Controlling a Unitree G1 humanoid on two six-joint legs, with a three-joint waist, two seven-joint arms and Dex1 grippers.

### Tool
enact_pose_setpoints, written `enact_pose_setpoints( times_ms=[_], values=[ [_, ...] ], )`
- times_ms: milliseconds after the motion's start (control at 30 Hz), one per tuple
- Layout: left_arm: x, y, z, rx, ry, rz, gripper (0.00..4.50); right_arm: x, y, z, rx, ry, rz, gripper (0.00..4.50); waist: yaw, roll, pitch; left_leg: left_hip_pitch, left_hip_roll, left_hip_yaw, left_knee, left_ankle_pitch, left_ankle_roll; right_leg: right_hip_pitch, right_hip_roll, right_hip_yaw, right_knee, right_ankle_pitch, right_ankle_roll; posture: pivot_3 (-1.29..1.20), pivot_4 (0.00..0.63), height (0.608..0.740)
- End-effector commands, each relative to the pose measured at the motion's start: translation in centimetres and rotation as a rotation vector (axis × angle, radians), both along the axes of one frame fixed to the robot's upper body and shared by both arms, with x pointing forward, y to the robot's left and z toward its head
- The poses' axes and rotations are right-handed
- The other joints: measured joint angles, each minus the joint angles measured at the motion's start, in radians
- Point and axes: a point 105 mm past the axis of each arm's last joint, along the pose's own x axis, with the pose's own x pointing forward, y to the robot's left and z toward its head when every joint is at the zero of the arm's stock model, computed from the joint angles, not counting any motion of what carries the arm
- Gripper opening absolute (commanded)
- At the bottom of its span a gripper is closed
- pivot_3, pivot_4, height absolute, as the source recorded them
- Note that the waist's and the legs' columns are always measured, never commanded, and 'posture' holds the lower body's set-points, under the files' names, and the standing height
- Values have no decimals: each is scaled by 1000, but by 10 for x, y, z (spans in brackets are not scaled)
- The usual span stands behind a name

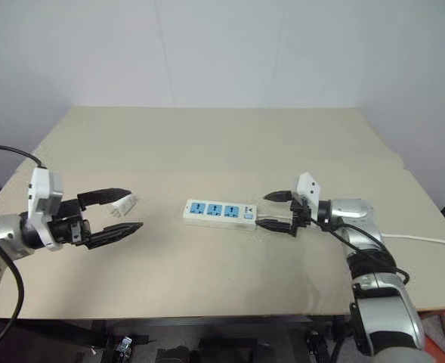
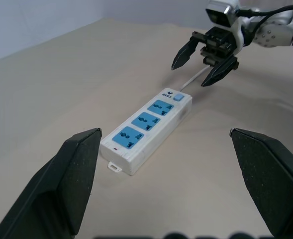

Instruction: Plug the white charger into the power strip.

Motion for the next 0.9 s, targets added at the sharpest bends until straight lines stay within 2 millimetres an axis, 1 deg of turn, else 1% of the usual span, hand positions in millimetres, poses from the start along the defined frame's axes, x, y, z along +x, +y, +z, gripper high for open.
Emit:
enact_pose_setpoints(
  times_ms=[33,200,400,767,900],
  values=[
    [1,-3,7,4,-54,-14,4500,7,11,8,3,-44,25,4450,-3,0,0,0,0,0,0,0,0,0,0,0,0,0,0,0,150,740],
    [4,-5,10,-4,-67,-27,4500,13,25,4,13,-46,32,4450,-5,0,0,0,0,0,0,0,0,0,0,0,1,0,0,0,150,740],
    [5,-8,9,0,-75,-39,4500,15,33,-6,-12,-28,37,4450,-8,0,0,0,0,-1,0,0,-1,0,0,0,1,0,0,0,150,740],
    [5,-10,8,6,-81,-42,4500,20,32,-21,-29,8,-29,4450,-21,0,0,1,0,-1,0,1,-1,1,0,0,1,0,0,0,150,740],
    [4,-10,8,4,-82,-46,4500,20,32,-23,-25,11,-29,4450,-23,0,0,0,0,-1,-1,1,-1,0,0,0,1,0,0,0,150,740]
  ],
)
